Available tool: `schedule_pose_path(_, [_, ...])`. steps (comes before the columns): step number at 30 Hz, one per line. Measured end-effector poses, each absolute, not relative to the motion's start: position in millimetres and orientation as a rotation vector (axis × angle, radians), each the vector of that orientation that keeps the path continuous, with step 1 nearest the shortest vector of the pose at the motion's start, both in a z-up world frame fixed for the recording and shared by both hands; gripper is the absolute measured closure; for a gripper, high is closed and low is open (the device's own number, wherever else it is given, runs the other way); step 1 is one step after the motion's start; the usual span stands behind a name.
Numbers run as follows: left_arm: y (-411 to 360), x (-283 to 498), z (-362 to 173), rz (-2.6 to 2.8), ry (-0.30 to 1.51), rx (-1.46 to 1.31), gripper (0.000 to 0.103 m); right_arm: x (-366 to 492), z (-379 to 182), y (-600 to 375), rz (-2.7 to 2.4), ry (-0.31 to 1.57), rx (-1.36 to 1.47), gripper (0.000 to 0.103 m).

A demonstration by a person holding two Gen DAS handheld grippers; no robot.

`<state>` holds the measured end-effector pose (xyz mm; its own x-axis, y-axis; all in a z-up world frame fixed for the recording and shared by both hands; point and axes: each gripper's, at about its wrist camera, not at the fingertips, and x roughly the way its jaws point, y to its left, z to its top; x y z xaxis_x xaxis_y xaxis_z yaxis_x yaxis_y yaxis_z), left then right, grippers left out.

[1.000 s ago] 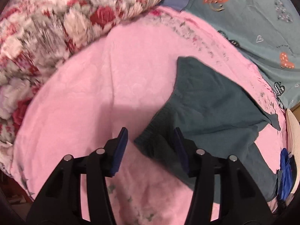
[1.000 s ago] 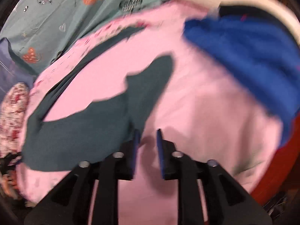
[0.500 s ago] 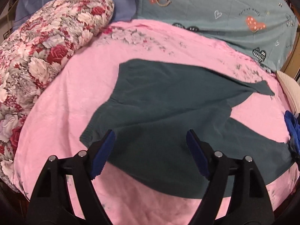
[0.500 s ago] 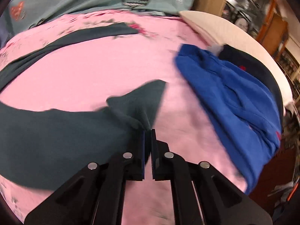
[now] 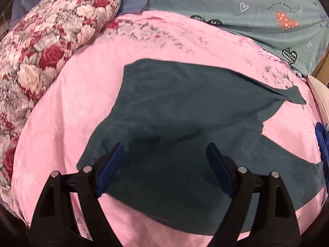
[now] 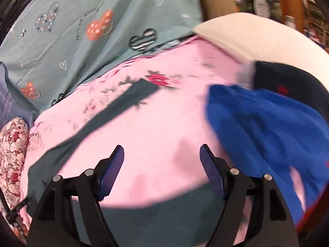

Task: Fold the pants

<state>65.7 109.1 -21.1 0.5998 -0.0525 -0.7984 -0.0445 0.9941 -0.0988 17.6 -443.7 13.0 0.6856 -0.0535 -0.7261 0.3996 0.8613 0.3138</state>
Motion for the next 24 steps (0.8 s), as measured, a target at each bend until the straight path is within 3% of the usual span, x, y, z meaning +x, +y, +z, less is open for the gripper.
schedule_pose_path(8, [82, 82, -20, -0.005, 0.972, -0.090, 0.018, 184, -44, -528, -0.377, 0.841, 0.619, 0.027])
schedule_pose_path(9, [80, 84, -20, 0.002, 0.977, -0.088, 0.018, 192, -54, -536, -0.382, 0.856, 0.631, 0.034])
schedule_pose_path(11, [77, 89, -22, 0.009, 0.987, -0.089, 0.018, 208, -67, -542, -0.327, 0.901, 0.657, 0.058])
schedule_pose_path(12, [76, 91, -23, 0.011, 0.992, -0.087, 0.018, 214, -72, -540, -0.293, 0.933, 0.657, 0.082])
schedule_pose_path(15, [69, 98, -28, 0.005, 1.009, -0.083, 0.018, 213, -69, -534, -0.276, 0.937, 0.640, 0.098])
schedule_pose_path(19, [59, 103, -30, -0.039, 1.014, -0.080, 0.018, 186, -39, -531, -0.245, 0.863, 0.690, 0.098])
schedule_pose_path(24, [51, 106, -28, -0.077, 0.992, -0.069, 0.016, 132, 43, -512, -0.160, 0.749, 0.705, 0.098])
